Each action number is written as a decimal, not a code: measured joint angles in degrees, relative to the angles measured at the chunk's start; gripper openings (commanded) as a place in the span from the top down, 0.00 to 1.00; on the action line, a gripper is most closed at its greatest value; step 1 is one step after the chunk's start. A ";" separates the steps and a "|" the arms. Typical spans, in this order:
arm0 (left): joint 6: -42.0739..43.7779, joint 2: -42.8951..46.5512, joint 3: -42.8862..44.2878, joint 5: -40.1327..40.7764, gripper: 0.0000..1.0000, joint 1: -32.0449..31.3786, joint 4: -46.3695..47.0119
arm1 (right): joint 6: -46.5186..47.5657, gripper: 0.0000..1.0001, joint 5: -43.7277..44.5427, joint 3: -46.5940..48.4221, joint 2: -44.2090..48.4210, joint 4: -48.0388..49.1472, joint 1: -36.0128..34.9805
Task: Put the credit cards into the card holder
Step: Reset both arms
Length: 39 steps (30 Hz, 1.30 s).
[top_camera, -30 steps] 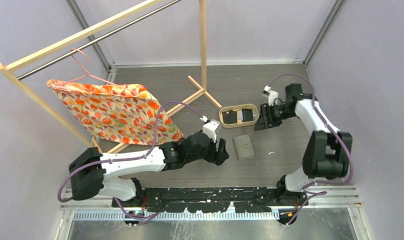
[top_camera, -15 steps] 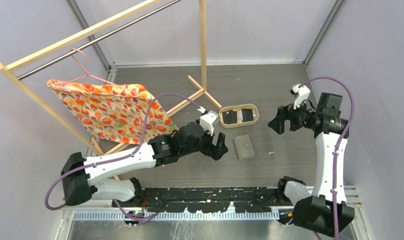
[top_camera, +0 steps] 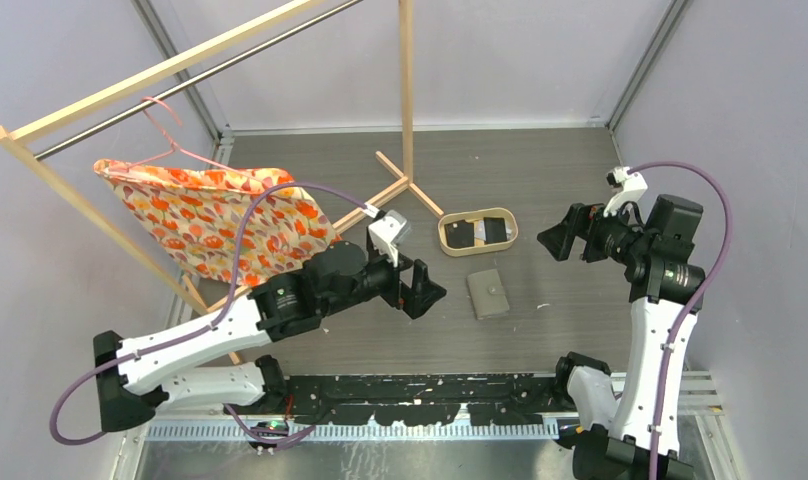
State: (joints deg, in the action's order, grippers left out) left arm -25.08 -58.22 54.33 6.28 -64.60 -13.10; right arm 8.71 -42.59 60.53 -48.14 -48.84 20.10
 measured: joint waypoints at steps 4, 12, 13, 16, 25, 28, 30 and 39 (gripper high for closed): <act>-0.46 2.67 -0.22 -0.46 0.00 0.00 0.22 | -2.82 0.00 -1.40 0.00 0.98 0.57 0.00; -4.22 7.98 -5.92 -1.51 0.00 0.11 4.31 | -10.67 0.00 -1.53 -0.66 3.26 3.72 0.02; -4.63 8.41 -6.91 -1.57 0.00 0.11 4.94 | -11.47 0.00 -1.53 -0.90 3.52 4.24 0.02; -5.99 8.72 -8.85 -1.68 0.00 0.11 6.32 | -14.40 0.00 -1.44 -2.93 4.44 6.60 0.02; -8.15 8.72 -12.02 -1.92 0.00 0.11 9.51 | -19.26 0.00 1.11 -6.88 5.14 10.01 0.02; -8.70 8.74 -12.33 -1.97 0.00 0.13 10.54 | -19.58 0.00 1.55 -6.86 5.57 10.25 0.02; -8.81 8.74 -12.52 -1.92 0.00 0.13 10.80 | -19.61 0.00 1.90 -6.86 6.01 10.19 0.02; -7.82 9.46 -12.70 -0.79 0.00 0.22 10.27 | -19.06 0.00 2.01 -6.64 6.86 9.79 0.02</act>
State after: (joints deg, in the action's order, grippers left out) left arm -32.91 -48.75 41.63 5.50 -64.38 -2.83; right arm -10.35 -40.58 53.89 -41.28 -39.05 20.12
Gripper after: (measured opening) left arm 0.996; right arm 0.996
